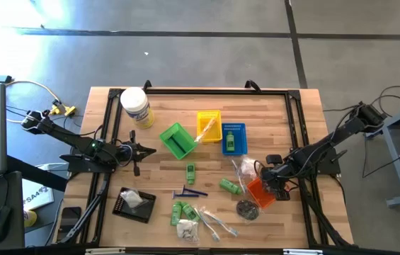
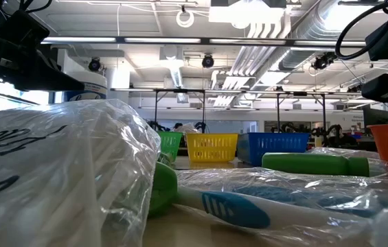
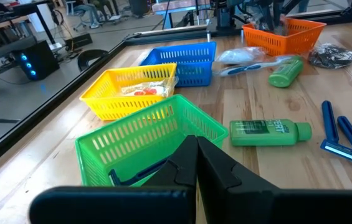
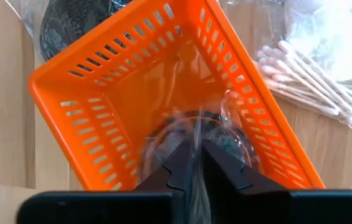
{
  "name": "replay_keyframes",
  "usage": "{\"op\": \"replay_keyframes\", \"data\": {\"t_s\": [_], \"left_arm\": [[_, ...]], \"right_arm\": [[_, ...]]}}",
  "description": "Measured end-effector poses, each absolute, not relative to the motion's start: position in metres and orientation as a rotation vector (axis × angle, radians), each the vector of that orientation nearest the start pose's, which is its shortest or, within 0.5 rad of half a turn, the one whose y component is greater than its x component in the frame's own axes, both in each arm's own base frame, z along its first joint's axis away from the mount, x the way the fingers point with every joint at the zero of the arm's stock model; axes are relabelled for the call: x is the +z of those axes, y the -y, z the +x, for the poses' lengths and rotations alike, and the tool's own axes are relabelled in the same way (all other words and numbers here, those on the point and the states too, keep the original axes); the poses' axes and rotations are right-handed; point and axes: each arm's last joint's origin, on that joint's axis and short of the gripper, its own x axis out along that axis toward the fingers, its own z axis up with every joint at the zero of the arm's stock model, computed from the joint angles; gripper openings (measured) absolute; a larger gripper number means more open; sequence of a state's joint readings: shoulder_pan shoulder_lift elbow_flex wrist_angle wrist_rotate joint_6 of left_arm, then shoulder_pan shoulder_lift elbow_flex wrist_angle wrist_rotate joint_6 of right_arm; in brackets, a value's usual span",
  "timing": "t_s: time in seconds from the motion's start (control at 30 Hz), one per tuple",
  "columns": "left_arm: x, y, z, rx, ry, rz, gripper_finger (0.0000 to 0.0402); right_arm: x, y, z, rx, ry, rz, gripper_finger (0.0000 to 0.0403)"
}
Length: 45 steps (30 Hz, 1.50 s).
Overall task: Pick & Place Travel size toiletries
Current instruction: Put the black hairbrush into the orange basket, then put the green shampoo into the blue basket
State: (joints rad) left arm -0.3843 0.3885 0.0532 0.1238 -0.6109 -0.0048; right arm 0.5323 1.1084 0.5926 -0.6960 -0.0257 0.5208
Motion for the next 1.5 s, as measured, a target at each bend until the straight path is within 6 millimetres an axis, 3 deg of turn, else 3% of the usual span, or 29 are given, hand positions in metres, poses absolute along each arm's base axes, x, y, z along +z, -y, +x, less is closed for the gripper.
{"op": "replay_keyframes", "data": {"t_s": [0.37,0.57,0.77,0.93,1.03,1.2,1.5], "left_arm": [[0.160,0.028,0.114,0.226,-0.186,0.096,0.0000],[0.160,0.028,0.114,0.226,-0.186,0.098,0.0000],[0.160,0.028,0.114,0.226,-0.186,0.102,0.0000],[0.160,0.028,0.114,0.226,-0.186,0.104,0.0000],[0.160,0.028,0.114,0.224,-0.189,0.125,0.0000],[0.160,0.028,0.114,0.224,-0.190,0.130,0.0000],[0.160,0.028,0.114,0.222,-0.194,0.150,0.0000]], "right_arm": [[0.183,-0.092,0.154,0.174,-1.275,0.154,0.0104],[0.213,-0.097,0.160,0.269,-1.148,0.203,0.0094],[0.259,-0.098,0.162,0.468,-0.774,0.129,0.0060],[0.297,-0.093,0.151,0.647,-0.338,-0.046,0.0030],[0.310,-0.089,0.139,0.722,-0.113,-0.115,0.0010],[0.309,-0.073,0.118,0.635,-0.027,-0.119,0.0003],[0.271,-0.053,0.094,0.441,0.050,-0.084,0.0003]]}}
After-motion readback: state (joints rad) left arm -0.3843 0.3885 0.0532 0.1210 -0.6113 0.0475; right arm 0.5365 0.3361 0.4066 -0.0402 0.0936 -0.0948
